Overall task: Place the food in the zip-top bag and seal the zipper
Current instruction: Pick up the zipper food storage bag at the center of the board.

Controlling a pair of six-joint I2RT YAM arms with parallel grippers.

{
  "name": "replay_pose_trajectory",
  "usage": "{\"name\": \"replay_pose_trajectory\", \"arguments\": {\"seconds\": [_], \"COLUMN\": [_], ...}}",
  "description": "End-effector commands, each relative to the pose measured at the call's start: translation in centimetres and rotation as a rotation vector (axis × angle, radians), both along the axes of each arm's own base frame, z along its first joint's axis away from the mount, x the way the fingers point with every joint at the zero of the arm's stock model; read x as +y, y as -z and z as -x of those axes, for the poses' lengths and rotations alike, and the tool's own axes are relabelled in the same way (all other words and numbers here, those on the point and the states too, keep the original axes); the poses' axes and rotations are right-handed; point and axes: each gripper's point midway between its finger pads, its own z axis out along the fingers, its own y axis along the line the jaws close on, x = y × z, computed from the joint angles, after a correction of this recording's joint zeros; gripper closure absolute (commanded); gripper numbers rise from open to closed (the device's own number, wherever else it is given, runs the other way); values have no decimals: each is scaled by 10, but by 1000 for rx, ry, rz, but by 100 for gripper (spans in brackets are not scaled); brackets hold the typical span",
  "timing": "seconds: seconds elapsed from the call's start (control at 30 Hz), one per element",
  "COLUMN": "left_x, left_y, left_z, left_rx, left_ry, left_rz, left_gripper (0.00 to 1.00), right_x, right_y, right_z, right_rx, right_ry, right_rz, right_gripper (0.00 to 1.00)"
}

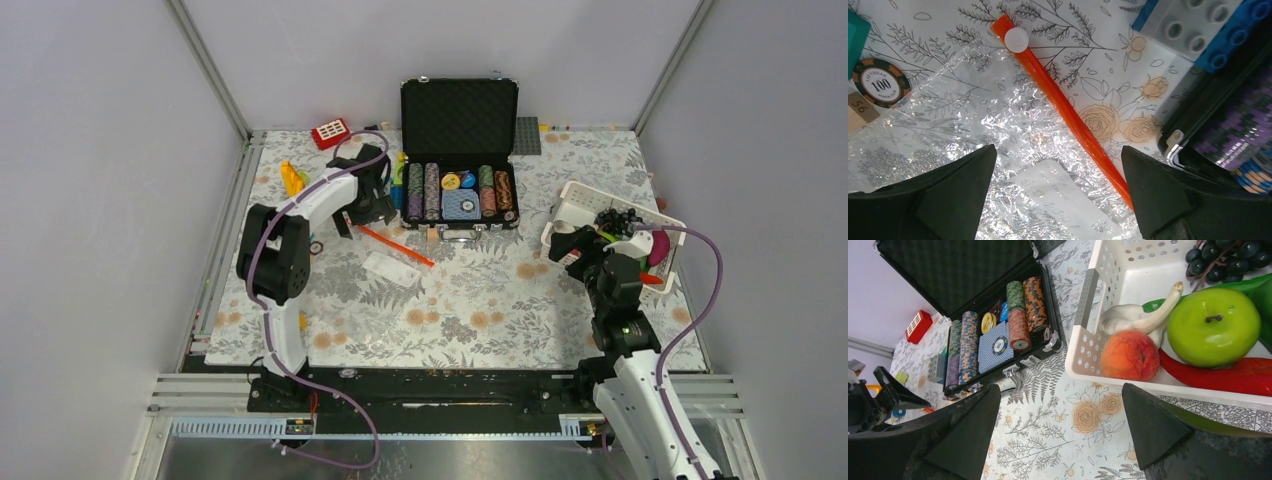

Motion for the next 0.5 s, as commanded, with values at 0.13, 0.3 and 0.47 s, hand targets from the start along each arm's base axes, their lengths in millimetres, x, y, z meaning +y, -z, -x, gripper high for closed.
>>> {"name": "replay_pose_trajectory", "arguments": {"seconds": [0.13,0.3,0.47], "left_x": [7,3,5], "left_y": [16,24,28], "left_z": [7,5,10], "left_rx": [82,99,117], "left_ry": [-60,-56,-57], "left_rz": [-87,-85,-97], "left_gripper": [1,1,8], "right_x": [-15,-15,-16], "right_y": [-2,0,3], "right_z": [3,2,1], "right_rx": [-23,-16,-3], "right_ry": [77,82,87], "right_rz": [12,12,12], "right_gripper": [0,0,0]}}
